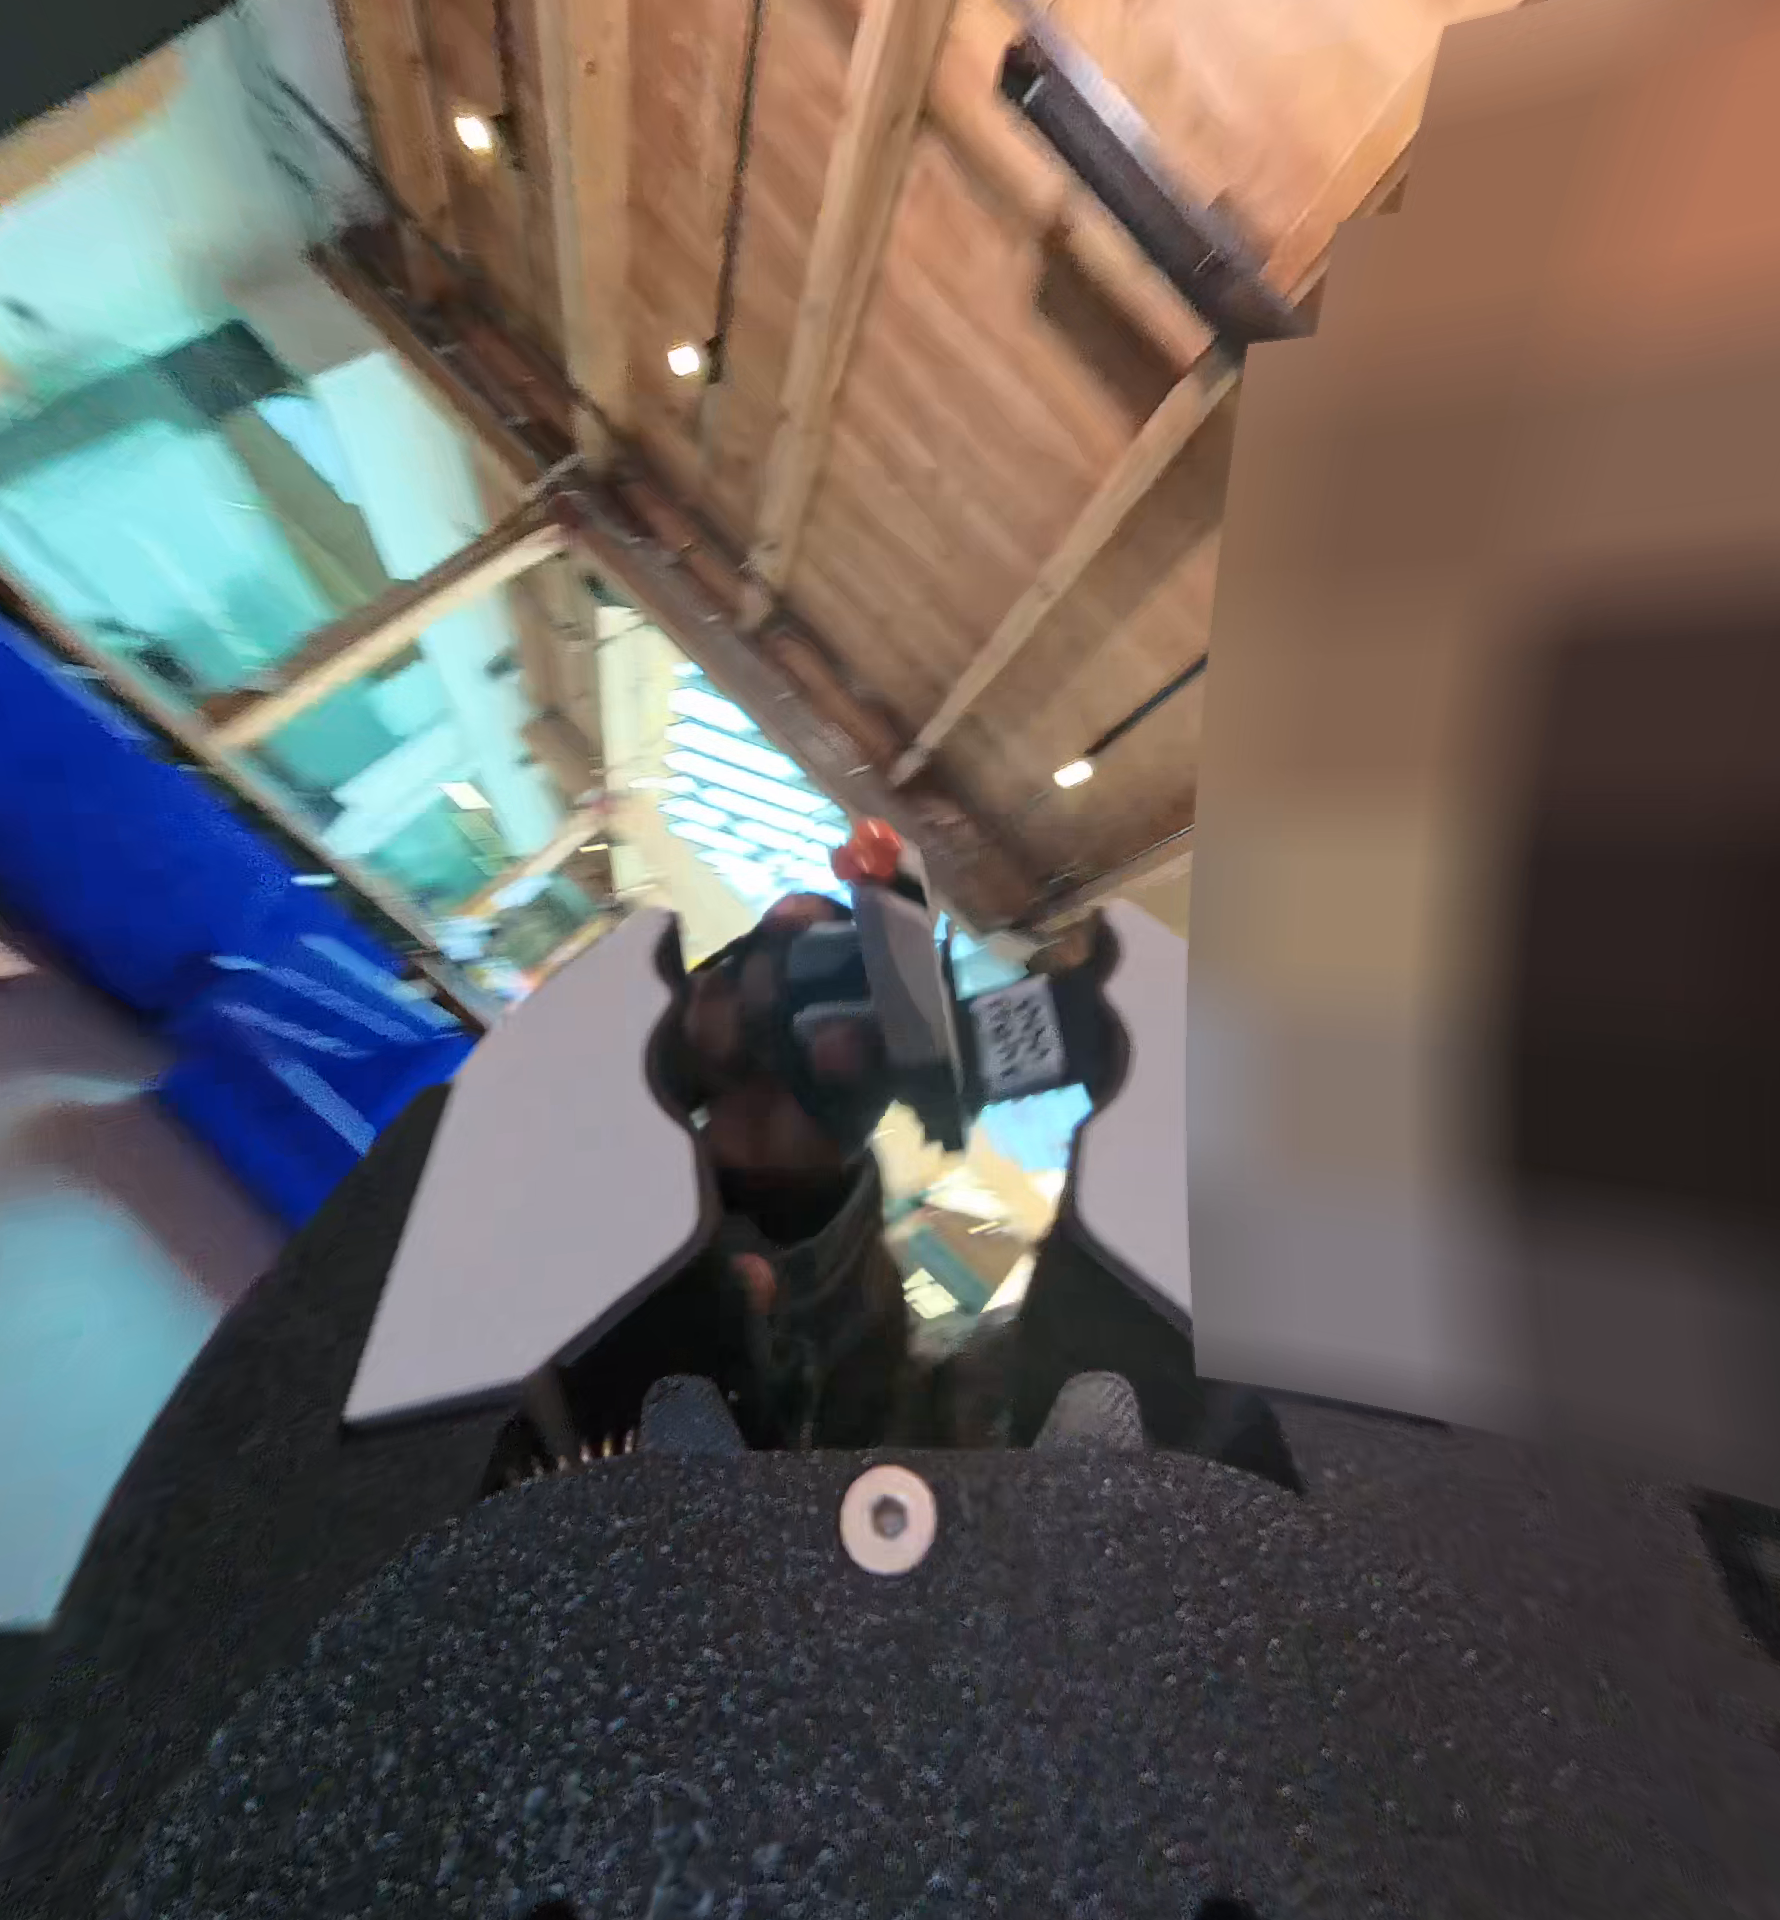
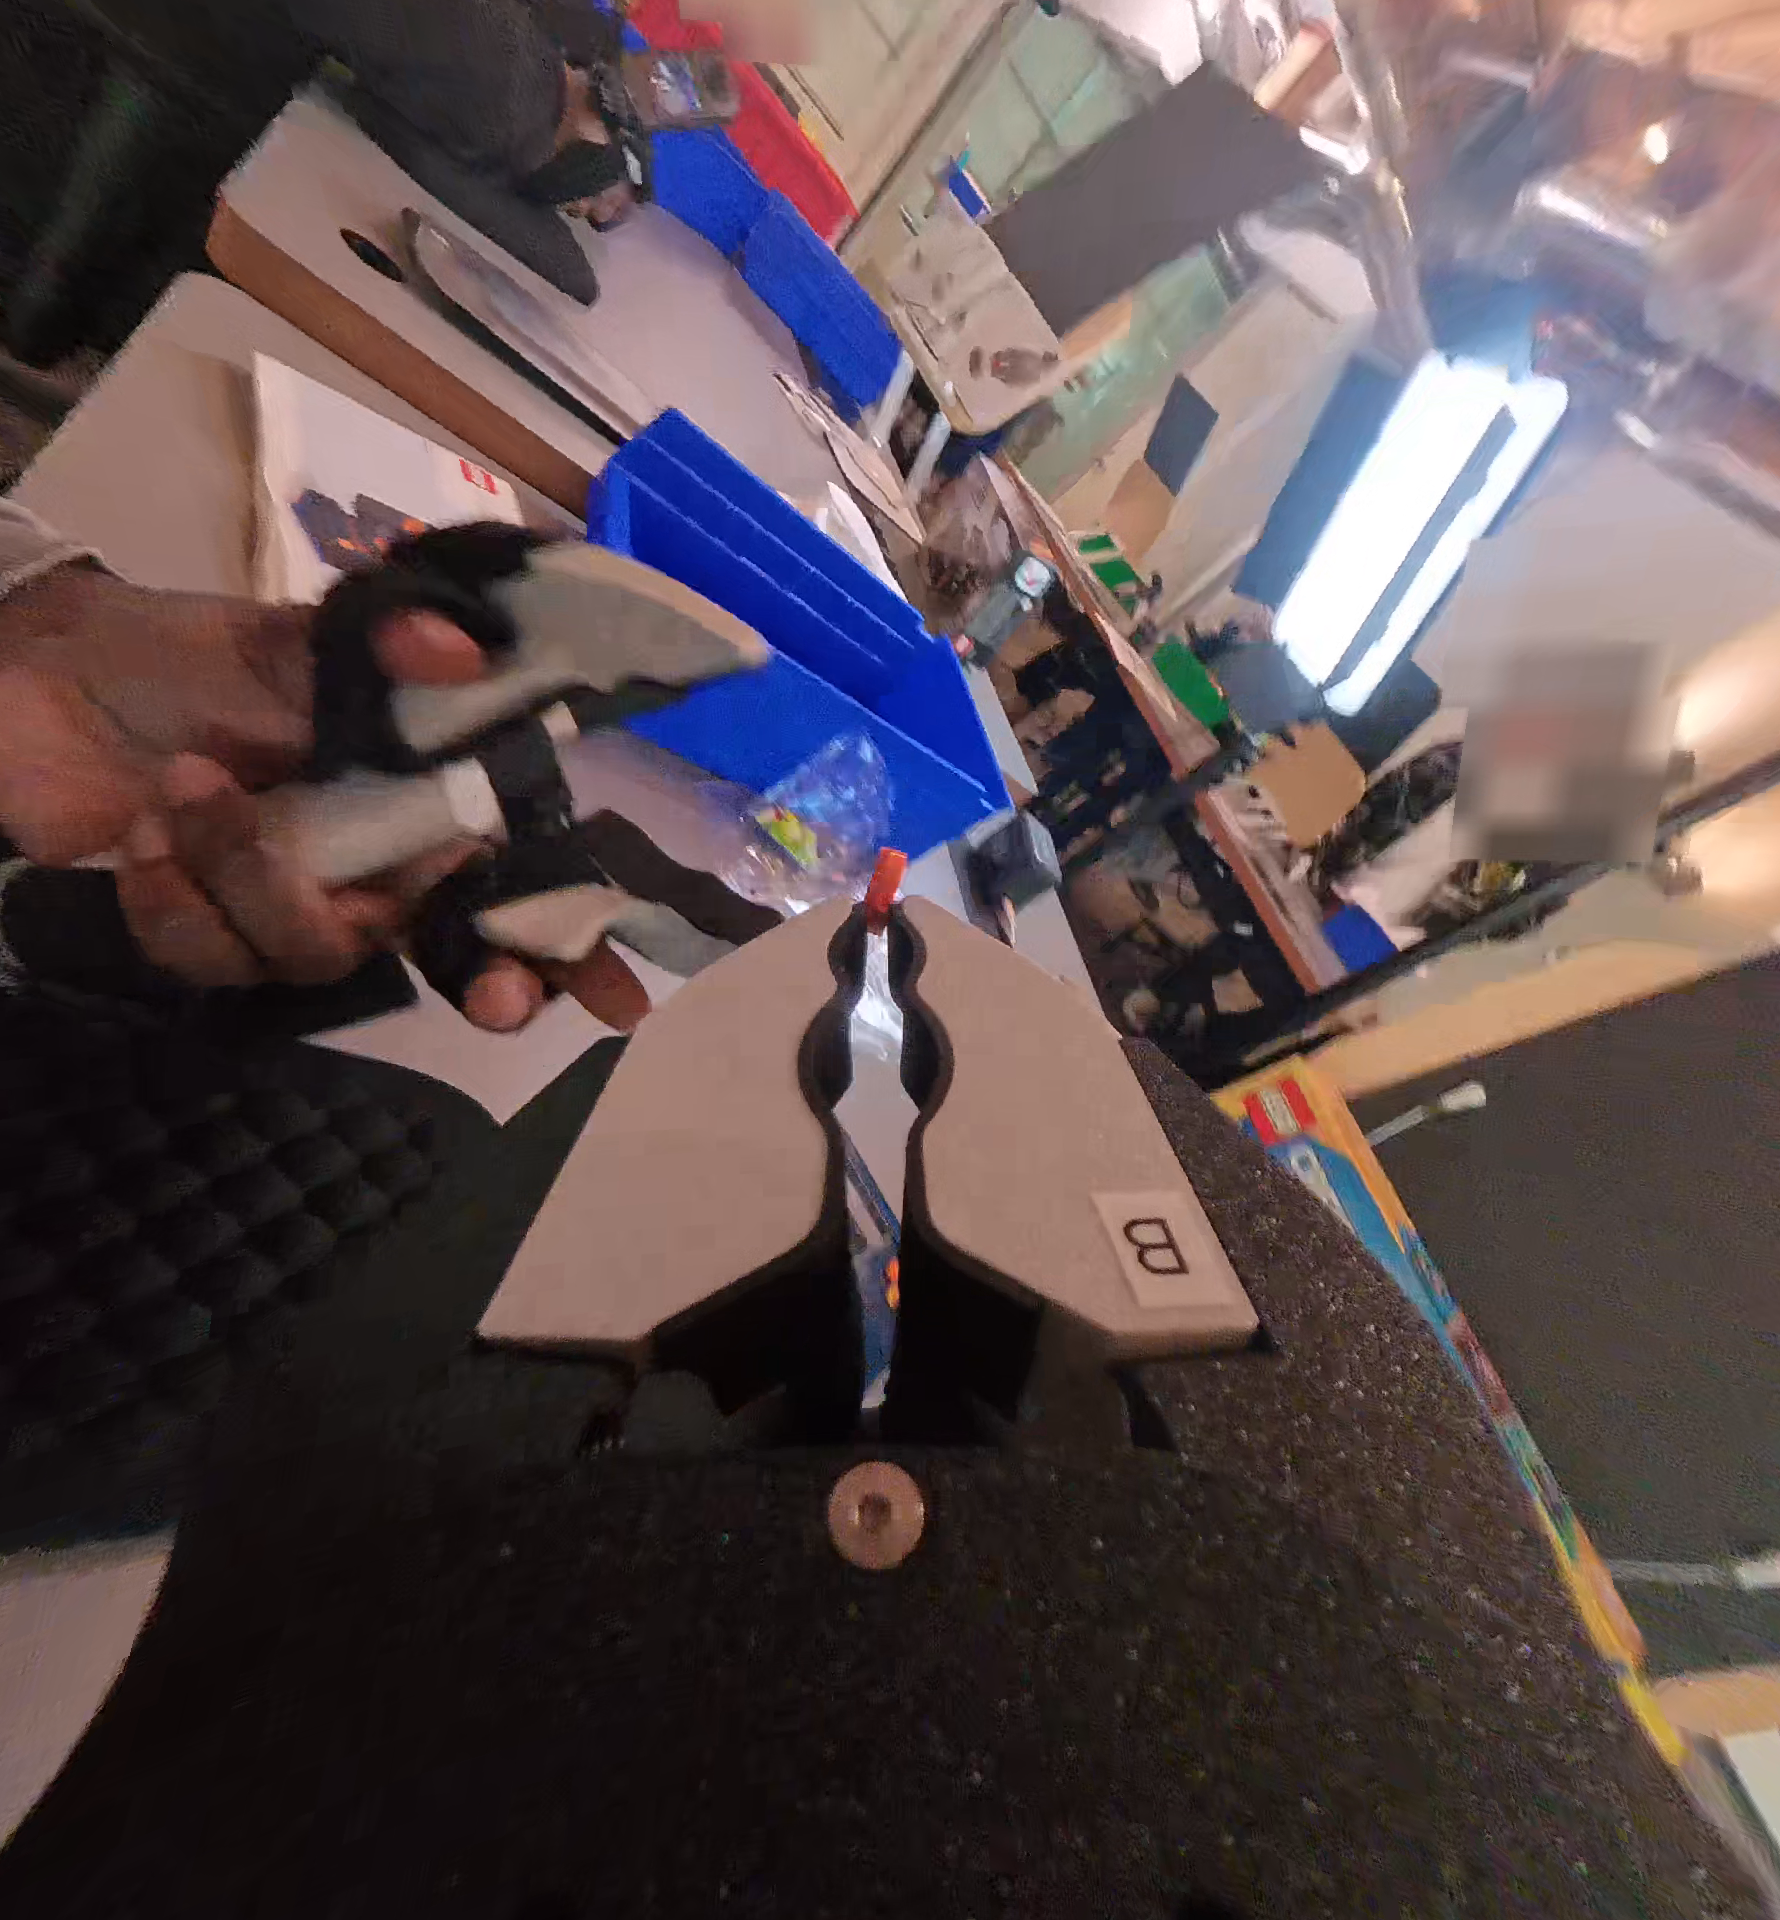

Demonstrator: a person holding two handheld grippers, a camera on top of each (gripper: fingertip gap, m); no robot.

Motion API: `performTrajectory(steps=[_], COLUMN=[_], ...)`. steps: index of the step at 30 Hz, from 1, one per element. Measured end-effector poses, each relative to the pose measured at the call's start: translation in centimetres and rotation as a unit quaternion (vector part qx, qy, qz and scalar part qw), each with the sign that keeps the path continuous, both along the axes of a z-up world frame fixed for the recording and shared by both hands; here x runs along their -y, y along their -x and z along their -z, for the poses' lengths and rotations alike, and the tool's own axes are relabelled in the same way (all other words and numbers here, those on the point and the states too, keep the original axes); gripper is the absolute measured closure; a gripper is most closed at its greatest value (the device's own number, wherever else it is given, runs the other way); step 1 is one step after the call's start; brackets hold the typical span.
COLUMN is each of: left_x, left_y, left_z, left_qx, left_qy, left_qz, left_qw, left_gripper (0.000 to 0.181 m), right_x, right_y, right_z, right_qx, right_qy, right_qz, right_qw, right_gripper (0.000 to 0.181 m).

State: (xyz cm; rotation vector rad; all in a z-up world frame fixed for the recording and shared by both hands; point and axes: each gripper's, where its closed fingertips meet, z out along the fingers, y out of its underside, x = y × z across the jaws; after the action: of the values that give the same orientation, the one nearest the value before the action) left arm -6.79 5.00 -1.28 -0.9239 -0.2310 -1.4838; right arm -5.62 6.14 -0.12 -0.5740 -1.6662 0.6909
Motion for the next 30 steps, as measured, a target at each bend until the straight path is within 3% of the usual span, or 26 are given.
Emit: performTrajectory(steps=[1,2,4,7,10,11,12,16,20,23,25,28,30], left_x=[-0.3,-0.5,-0.3,0.8,1.6,1.6,1.7,1.9,1.6,1.4,0.9,-0.4,-1.8], left_y=[0.4,0.9,2.6,5.4,6.2,6.2,6.4,6.1,5.8,6.0,6.4,7.1,8.1], left_z=[0.7,1.5,3.1,4.0,4.7,4.8,4.8,4.2,4.4,4.5,4.7,4.8,5.2], left_qx=[-0.061,-0.131,-0.276,-0.407,-0.445,-0.448,-0.449,-0.449,-0.471,-0.487,-0.494,-0.515,-0.531], left_qy=[0.024,0.045,0.066,0.061,0.071,0.078,0.083,0.077,0.082,0.079,0.081,0.075,0.078], left_qz=[-0.04,-0.087,-0.193,-0.314,-0.32,-0.318,-0.323,-0.342,-0.338,-0.342,-0.334,-0.303,-0.286], left_qw=[0.997,0.987,0.939,0.856,0.834,0.832,0.829,0.822,0.811,0.8,0.799,0.798,0.794], left_gripper=[0.087,0.075,0.074,0.073,0.071,0.069,0.068,0.068,0.068,0.078,0.086,0.113,0.141], right_x=[-3.0,-7.1,-17.0,-32.6,-43.0,-44.9,-46.1,-47.8,-50.1,-48.9,-45.7,-37.1,-28.7], right_y=[-0.7,-1.7,-5.2,-12.9,-20.0,-21.5,-21.9,-22.0,-22.6,-19.7,-16.0,-8.8,-4.1], right_z=[-0.4,-0.9,-1.9,-1.1,3.9,5.5,6.5,8.5,7.5,4.9,3.0,1.7,2.2], right_qx=[0.009,0.016,0.038,0.087,0.199,0.231,0.237,0.262,0.25,0.203,0.191,0.22,0.264], right_qy=[0.007,0.005,0.03,0.117,0.191,0.213,0.235,0.382,0.356,0.348,0.33,0.303,0.297], right_qz=[0.046,0.105,0.229,0.419,0.537,0.553,0.551,0.525,0.557,0.532,0.48,0.346,0.215], right_qw=[0.999,0.994,0.972,0.896,0.797,0.772,0.764,0.714,0.707,0.745,0.79,0.86,0.892], right_gripper=[0.178,0.178,0.178,0.178,0.177,0.177,0.177,0.153,0.147,0.147,0.142,0.137,0.135])
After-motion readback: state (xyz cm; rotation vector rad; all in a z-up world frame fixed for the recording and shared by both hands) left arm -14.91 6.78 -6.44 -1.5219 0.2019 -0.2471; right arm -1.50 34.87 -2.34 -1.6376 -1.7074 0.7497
